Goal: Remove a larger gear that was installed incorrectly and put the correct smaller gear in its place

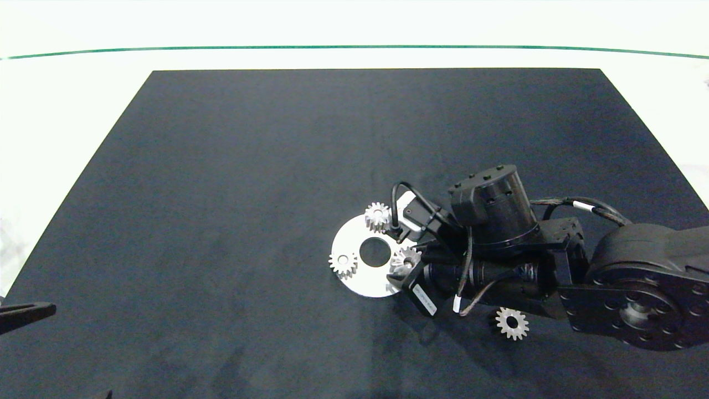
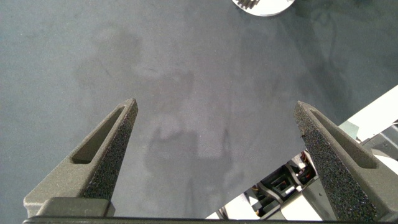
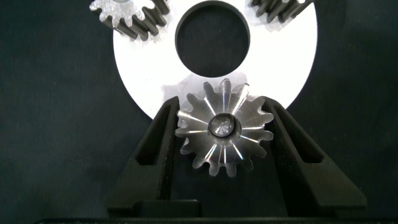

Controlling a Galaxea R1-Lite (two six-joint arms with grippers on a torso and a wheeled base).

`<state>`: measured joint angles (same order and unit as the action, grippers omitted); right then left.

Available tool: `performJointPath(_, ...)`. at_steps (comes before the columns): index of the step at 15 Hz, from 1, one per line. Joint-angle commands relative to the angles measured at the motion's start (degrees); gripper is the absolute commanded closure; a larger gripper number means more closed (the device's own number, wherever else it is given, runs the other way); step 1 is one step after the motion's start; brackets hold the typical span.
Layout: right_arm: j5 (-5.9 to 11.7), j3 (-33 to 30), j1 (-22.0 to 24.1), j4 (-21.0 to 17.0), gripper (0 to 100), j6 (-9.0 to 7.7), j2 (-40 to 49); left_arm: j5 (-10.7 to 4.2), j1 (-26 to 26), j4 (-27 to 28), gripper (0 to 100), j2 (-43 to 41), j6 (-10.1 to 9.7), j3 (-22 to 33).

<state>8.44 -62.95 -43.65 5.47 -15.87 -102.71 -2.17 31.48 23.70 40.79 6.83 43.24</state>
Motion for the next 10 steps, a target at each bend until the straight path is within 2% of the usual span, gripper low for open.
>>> performJointPath(1, 0.09, -0.07, -0.03, -0.11, 75, -0.21, 1.54, -0.12, -0.1, 0.12, 0, 0.08, 0.03, 0.0)
performJointPath(8, 0.18, 0.02, 0.32, -0.99, 75, -0.21, 5.41, -0.2, -0.19, 0.21, 0, -0.1, 0.03, -0.09)
performJointPath(9, 0.62, 0.02, 0.94, -1.25, 75, -0.12, 6.03, -0.2, -0.27, 0.21, 0, -0.1, 0.03, -0.17)
performJointPath(10, 1.85, 0.11, 2.17, -1.25, 75, -0.12, 6.55, -0.29, -0.27, 0.21, 0, -0.1, -0.06, -0.44)
